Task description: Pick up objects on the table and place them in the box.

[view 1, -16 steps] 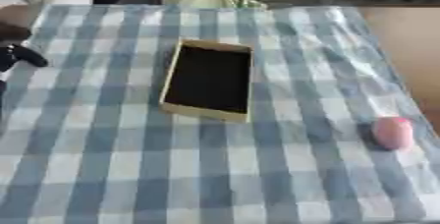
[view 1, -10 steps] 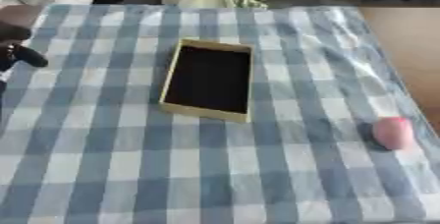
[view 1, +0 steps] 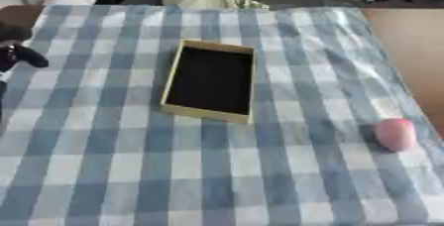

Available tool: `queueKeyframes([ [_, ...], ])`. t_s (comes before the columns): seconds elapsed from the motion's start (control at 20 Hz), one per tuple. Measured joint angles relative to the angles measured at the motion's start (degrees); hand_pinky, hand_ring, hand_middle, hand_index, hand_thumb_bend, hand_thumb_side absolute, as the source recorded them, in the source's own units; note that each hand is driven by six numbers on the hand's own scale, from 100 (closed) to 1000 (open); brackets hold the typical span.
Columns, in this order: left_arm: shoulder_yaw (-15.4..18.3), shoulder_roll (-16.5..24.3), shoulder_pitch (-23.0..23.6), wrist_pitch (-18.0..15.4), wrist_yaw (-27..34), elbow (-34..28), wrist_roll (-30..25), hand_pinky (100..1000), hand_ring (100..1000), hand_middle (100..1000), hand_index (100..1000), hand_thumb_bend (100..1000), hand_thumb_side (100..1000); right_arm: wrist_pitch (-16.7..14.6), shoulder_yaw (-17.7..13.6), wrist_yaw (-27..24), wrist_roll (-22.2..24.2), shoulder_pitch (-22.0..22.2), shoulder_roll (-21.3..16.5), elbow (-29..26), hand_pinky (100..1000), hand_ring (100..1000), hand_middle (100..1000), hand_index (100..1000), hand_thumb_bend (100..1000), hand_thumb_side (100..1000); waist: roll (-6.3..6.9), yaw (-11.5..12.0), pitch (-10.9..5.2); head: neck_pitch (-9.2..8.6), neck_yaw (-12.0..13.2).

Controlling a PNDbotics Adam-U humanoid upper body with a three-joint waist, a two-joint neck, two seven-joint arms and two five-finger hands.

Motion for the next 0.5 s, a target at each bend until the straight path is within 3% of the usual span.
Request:
queueKeyframes([
  [0.25,0.0,0.2,0.4,0.0,0.0,0.0,0.0,616,773,708,764,100,598,-2.0,1.9,1.7,0.6,3.1,-5.9,5.1,881,835,833,831,100,974,-0.10,-0.3,-0.40,0.46,0.2],
  [0.5,0.0,0.5,0.5,0.2,0.0,0.0,-0.2,617,773,708,764,100,597,-4.2,3.6,2.4,2.8,5.1,-9.0,9.1,891,855,843,837,100,980,-0.18,-0.4,-0.49,0.53,0.5],
])
